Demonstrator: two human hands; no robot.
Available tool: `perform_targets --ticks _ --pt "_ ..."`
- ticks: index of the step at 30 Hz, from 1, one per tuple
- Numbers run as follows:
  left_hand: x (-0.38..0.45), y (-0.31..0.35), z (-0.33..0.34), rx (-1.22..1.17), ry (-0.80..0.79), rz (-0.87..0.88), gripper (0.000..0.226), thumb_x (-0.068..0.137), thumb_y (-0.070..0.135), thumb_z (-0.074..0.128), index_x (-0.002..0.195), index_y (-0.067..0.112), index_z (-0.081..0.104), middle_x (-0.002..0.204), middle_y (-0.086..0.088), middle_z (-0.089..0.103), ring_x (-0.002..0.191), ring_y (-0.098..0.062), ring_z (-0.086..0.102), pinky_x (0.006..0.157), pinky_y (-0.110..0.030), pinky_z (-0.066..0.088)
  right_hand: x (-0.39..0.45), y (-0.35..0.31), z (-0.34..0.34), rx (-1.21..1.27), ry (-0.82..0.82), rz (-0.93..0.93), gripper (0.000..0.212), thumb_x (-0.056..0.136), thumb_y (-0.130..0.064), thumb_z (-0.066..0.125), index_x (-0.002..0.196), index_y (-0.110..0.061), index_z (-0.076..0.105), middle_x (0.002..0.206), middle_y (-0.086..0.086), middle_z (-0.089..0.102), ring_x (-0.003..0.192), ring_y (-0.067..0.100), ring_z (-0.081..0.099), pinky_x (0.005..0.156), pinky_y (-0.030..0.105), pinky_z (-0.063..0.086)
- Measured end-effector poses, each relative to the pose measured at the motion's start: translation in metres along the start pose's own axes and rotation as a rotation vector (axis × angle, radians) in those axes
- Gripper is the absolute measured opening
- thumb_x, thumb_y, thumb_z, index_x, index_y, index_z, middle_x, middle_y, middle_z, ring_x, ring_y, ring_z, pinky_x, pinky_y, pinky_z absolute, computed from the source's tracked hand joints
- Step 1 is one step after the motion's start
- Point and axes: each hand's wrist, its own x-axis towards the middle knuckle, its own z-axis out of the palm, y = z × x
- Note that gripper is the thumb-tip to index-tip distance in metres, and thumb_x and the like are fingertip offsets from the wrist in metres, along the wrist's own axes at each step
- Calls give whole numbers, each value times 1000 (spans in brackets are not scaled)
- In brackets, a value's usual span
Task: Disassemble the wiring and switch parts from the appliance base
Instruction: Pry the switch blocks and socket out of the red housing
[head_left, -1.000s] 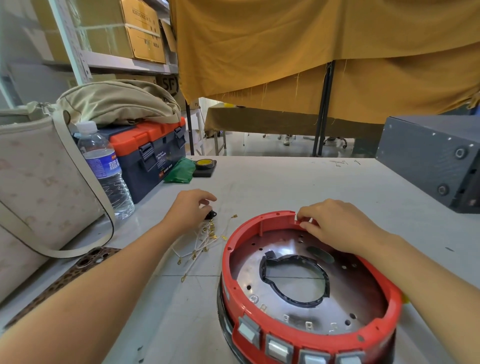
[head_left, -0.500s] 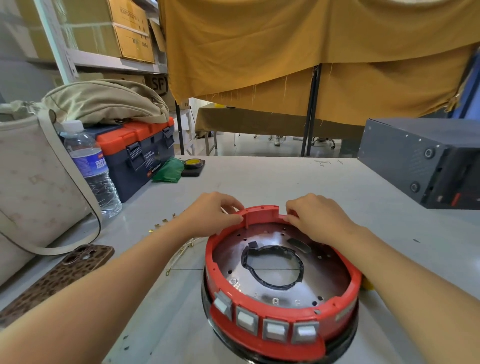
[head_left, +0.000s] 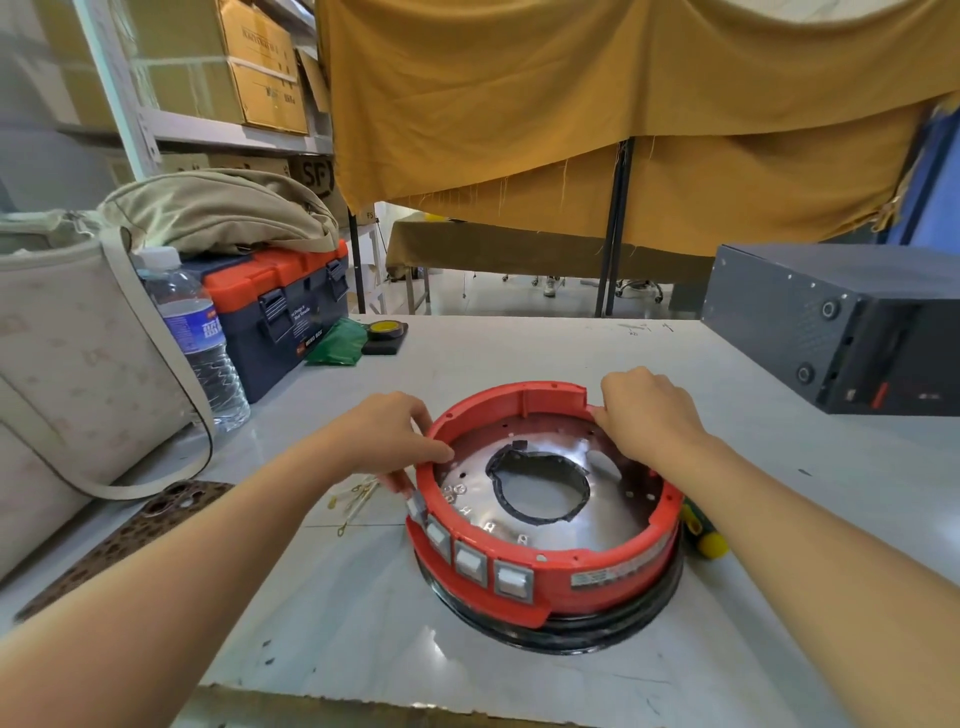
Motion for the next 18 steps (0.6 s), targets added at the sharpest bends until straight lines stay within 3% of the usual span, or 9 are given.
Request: perform_targets --ticks 4,9,12,15,18 --pt "-1 -1 4 51 123 32 18 82 19 64 99 14 65 82 -7 68 66 -21 70 55 -26 57 -10 -3 -4 22 -41 35 17 94 -21 51 79 -13 48 92 12 57 76 28 48 63 32 36" --pt "2 -1 0 250 177 108 26 82 21 61 107 21 69 104 -4 68 85 -19 59 77 -29 50 -17 2 -14 49 -80 57 37 93 -47 49 71 -17 46 77 5 47 74 28 47 62 30 36" --pt "3 4 -1 306 147 170 30 86 20 59 115 24 66 110 -3 68 87 -17 56 79 -27 45 -16 2 -18 145 -103 16 37 90 -53 51 88 -17 54 92 6 59 83 27 54 66 32 43" --pt "5 12 2 297 129 240 31 89 22 58 119 26 64 112 -3 68 95 -19 59 82 -26 43 -16 -4 -18 341 -205 -80 42 89 -46 59 119 -17 55 117 7 61 103 26 57 87 36 48" --pt "9 23 11 278 124 304 28 91 25 57 118 24 65 111 -2 68 100 -19 59 83 -24 40 -16 -11 -16 429 -248 -166 42 89 -36 63 126 -18 54 124 6 60 109 24 57 95 34 45"
